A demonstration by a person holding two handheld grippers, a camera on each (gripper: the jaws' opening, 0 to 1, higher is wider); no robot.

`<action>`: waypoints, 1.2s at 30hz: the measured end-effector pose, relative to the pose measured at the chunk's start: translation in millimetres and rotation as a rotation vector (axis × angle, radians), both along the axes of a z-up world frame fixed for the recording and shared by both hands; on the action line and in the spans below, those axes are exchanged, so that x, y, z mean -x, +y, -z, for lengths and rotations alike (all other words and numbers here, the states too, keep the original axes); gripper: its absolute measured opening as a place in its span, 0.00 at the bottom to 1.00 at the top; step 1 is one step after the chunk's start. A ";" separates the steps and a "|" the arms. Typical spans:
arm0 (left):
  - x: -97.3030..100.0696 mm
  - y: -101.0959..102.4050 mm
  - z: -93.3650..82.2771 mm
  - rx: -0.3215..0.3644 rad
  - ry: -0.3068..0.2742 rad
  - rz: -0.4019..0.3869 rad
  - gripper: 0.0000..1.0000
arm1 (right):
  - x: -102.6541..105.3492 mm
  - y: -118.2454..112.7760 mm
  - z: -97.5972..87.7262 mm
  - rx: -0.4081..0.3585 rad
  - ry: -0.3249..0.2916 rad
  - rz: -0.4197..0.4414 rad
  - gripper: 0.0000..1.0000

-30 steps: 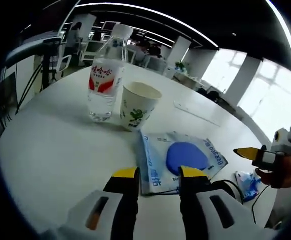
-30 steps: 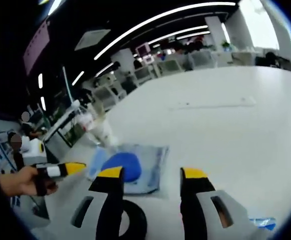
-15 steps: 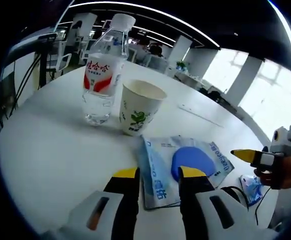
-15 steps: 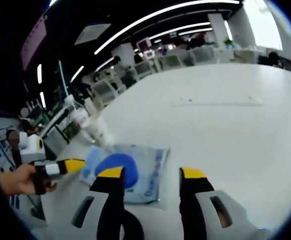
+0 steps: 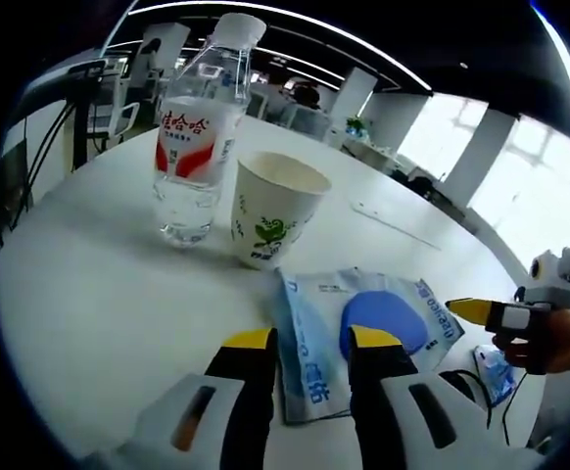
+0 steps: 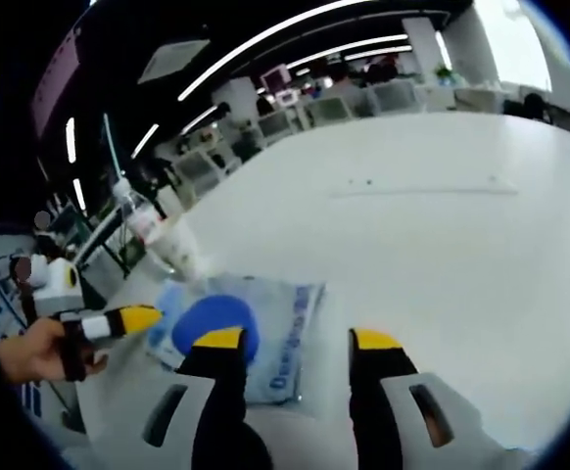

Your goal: Arrange the tabletop items into an orderly group along one side of the table until the central work area is clear of visible clutter.

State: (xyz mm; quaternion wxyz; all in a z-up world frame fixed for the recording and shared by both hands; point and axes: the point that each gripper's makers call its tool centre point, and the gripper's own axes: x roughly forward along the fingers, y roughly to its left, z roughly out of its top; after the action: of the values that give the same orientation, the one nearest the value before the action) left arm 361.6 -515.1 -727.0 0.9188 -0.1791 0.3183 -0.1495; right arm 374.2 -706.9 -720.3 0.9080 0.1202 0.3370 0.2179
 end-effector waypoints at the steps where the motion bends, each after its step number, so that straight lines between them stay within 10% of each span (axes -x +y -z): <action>1: -0.3 -0.2 0.2 -0.001 0.001 0.000 0.28 | -0.4 0.6 0.5 0.003 0.003 0.000 0.37; 36: -4.7 -1.7 2.9 -0.070 0.036 -0.005 0.06 | 9.7 11.1 13.7 0.195 0.075 -0.150 0.00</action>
State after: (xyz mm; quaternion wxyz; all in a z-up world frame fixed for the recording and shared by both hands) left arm 366.4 -516.8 -729.9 0.9192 -0.1503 0.3391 -0.1326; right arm 364.5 -695.8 -734.0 0.8833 0.0141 0.3984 0.2466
